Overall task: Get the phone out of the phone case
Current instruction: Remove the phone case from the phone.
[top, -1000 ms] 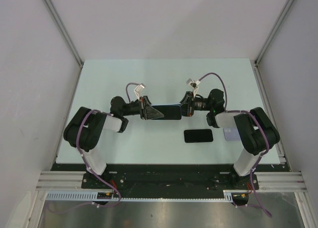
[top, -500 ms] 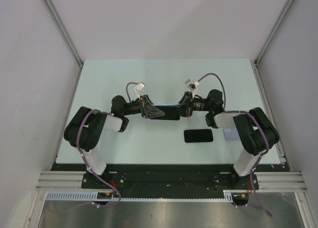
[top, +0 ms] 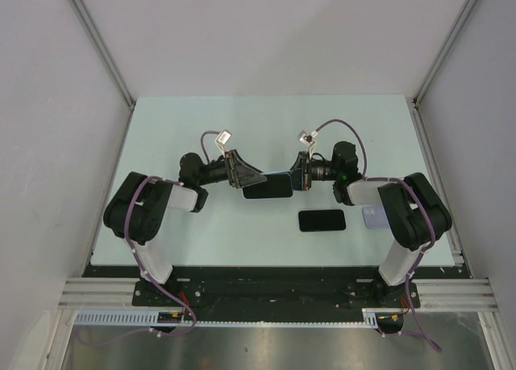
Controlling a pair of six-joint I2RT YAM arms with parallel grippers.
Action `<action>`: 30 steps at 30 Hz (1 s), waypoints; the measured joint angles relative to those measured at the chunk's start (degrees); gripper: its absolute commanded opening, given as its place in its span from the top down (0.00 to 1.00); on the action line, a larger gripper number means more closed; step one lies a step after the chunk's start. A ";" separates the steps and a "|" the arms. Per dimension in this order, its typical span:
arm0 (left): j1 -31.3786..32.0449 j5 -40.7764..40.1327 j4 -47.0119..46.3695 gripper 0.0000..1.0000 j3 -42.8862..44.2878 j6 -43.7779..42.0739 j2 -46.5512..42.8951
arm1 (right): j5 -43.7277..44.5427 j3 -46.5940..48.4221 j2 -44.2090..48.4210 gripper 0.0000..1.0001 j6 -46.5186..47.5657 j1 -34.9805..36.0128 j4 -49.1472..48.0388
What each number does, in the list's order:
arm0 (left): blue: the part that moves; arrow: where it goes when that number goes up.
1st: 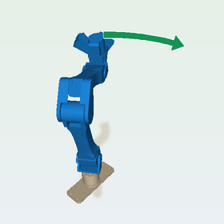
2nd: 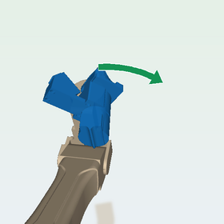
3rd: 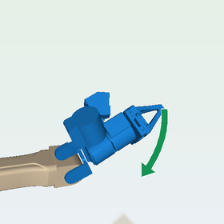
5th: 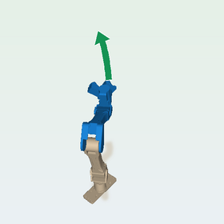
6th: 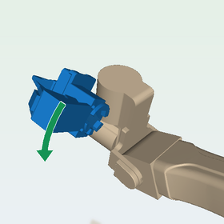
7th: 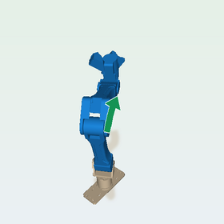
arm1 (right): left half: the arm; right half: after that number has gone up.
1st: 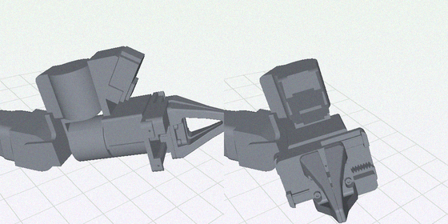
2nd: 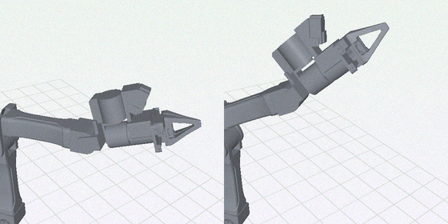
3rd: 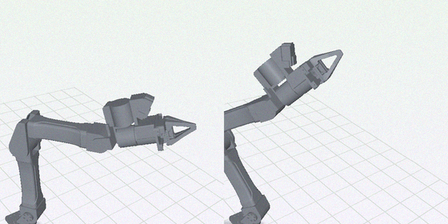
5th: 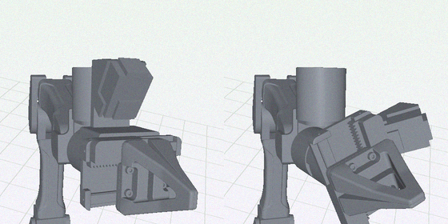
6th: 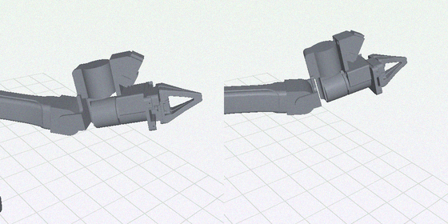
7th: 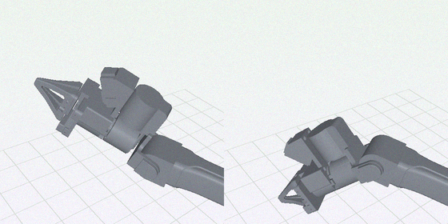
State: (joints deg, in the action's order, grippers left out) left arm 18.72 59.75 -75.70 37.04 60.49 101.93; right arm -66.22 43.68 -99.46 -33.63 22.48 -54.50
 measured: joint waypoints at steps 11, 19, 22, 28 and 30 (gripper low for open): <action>-0.39 -0.09 0.00 0.00 0.00 -3.54 -2.32 | 1.25 2.54 -0.98 1.00 3.76 0.07 10.58; -1.16 -0.11 0.15 0.00 0.00 -6.05 -2.51 | 2.91 3.76 -1.05 1.00 6.69 0.28 15.52; -1.18 -0.68 0.63 0.00 -0.02 -9.86 -4.35 | 4.13 4.04 -1.16 1.00 7.50 0.28 17.27; -1.22 -4.55 5.14 0.00 -0.02 -21.29 -13.97 | 5.88 4.20 -1.18 1.00 9.14 0.28 20.15; -1.22 -6.73 8.11 0.00 -0.02 -25.33 -16.70 | 6.27 4.46 -1.18 1.00 9.73 0.28 21.11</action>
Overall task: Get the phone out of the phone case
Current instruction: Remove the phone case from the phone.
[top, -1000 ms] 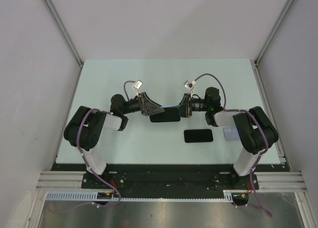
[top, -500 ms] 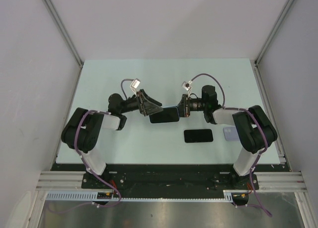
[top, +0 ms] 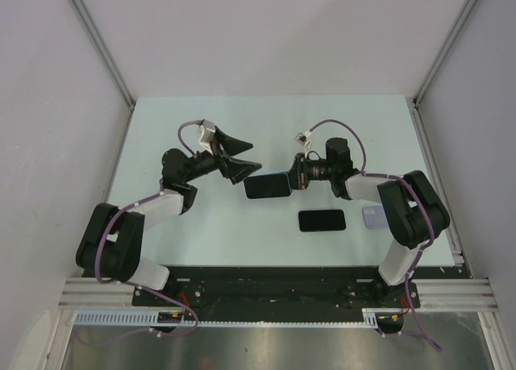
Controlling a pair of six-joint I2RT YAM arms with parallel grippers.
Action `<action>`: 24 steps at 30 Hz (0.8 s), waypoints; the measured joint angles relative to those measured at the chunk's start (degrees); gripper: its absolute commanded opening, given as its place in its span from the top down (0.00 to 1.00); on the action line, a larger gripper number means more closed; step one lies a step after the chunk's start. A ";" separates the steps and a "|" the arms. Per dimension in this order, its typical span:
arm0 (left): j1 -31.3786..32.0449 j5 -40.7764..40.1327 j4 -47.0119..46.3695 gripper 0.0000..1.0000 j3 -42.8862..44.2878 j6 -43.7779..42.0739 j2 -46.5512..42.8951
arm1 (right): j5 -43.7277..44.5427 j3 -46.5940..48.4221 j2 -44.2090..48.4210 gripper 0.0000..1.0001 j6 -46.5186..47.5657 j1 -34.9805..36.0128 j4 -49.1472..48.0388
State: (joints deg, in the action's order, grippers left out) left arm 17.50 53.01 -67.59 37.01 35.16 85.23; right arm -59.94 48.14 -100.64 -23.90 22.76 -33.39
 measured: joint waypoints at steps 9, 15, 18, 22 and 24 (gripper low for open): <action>0.00 -10.05 16.76 0.00 0.00 -16.72 -5.79 | 1.75 0.63 -0.07 1.00 1.70 0.04 3.02; 1.01 -12.68 22.73 0.00 0.00 -25.33 -8.61 | 3.41 1.46 -0.09 1.00 2.93 0.26 5.35; 2.45 -14.08 24.92 0.00 0.00 -29.20 -10.82 | 4.13 1.55 -0.09 1.00 3.23 0.37 6.14; 4.17 -15.67 27.71 0.00 0.07 -33.11 -12.00 | 5.29 2.10 -0.09 1.00 3.87 0.48 7.91; 5.33 -16.90 29.83 0.00 0.15 -35.74 -12.00 | 6.10 2.67 -0.11 1.00 4.48 0.52 9.14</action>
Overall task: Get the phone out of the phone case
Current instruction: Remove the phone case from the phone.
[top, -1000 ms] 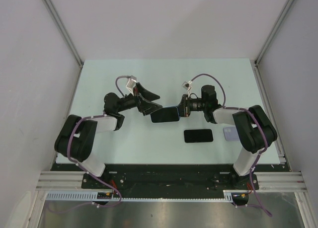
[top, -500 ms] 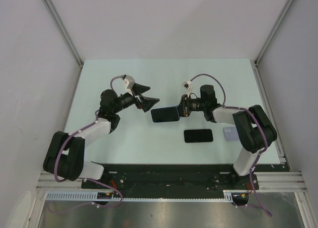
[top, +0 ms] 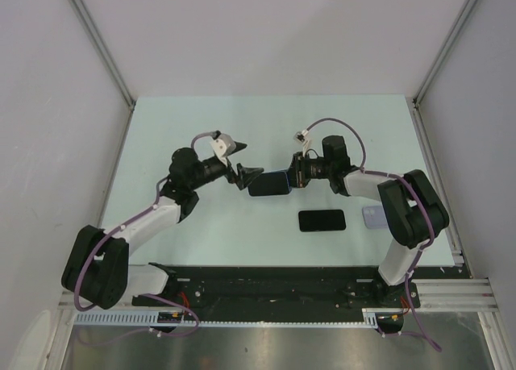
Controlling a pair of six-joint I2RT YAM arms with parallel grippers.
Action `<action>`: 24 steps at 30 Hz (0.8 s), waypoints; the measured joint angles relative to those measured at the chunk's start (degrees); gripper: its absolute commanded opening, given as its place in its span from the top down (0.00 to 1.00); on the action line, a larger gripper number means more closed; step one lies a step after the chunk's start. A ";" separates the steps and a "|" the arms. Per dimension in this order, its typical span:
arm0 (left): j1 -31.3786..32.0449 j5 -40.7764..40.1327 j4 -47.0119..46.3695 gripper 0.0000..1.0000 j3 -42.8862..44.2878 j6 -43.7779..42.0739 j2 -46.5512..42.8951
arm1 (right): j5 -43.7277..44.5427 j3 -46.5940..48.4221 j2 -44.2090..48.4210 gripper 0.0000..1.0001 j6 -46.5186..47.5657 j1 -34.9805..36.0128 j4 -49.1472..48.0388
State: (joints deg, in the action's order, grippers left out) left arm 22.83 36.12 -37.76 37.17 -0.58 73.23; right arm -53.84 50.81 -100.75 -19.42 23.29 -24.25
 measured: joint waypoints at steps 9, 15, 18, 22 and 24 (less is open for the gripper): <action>8.20 -5.29 7.39 0.00 1.42 -11.58 1.64 | 3.34 1.99 -1.53 1.00 1.18 0.11 3.85; 12.02 -8.55 8.83 0.00 1.29 -20.70 3.28 | 3.93 2.12 -2.60 1.00 1.75 0.11 5.73; 12.44 -8.52 9.16 0.00 0.74 -25.38 4.31 | 3.98 2.23 -2.86 1.00 2.23 0.15 6.62; 12.46 -7.37 10.05 0.00 0.04 -28.28 5.27 | 3.98 2.54 -2.86 1.00 3.04 0.61 7.26; 12.57 -6.64 10.12 0.00 0.04 -28.79 5.55 | 3.98 2.82 -2.86 1.00 3.56 1.09 7.58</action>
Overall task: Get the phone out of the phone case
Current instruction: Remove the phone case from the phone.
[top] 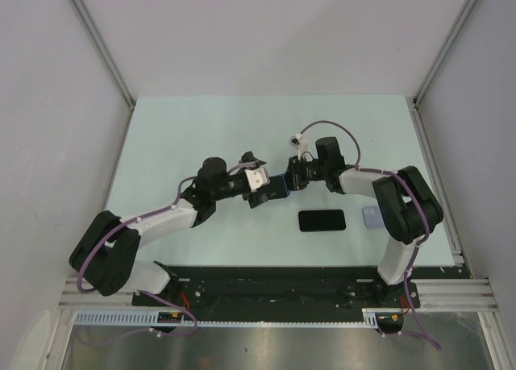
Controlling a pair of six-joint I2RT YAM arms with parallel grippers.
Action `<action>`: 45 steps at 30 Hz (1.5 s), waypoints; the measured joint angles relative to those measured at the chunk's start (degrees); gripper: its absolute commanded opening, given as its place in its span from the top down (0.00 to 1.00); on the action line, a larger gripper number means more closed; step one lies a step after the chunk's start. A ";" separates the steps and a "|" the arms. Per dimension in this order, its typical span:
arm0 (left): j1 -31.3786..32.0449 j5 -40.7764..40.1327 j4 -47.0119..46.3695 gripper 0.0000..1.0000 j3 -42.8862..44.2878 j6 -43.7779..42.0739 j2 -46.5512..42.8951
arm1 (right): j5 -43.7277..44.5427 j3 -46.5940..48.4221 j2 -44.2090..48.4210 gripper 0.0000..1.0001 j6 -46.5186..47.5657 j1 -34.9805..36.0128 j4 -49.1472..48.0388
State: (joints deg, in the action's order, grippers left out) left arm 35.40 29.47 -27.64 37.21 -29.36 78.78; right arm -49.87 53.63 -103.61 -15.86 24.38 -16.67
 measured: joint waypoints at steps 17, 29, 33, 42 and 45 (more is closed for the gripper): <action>4.81 -4.33 0.07 0.00 0.00 -0.70 5.44 | -0.09 1.38 0.00 1.00 1.40 1.55 2.38; 5.73 -6.93 0.00 0.00 0.00 -0.79 6.80 | -0.70 1.38 0.00 1.00 1.42 1.66 2.89; 5.73 -7.30 0.00 0.00 0.00 -0.98 7.17 | -2.05 1.40 0.00 1.00 1.44 1.84 2.89; 5.73 -7.34 -0.04 0.00 0.00 -1.14 7.26 | -3.58 1.92 0.00 1.00 1.62 2.45 3.04; 5.73 -7.34 -0.04 0.00 0.00 -1.11 7.37 | -3.61 2.14 0.00 1.00 1.62 2.47 3.08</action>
State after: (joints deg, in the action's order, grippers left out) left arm 41.12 22.13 -27.68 37.21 -30.48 86.15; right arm -53.47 55.77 -103.61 -14.24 26.85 -13.58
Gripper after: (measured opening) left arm 0.996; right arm 0.154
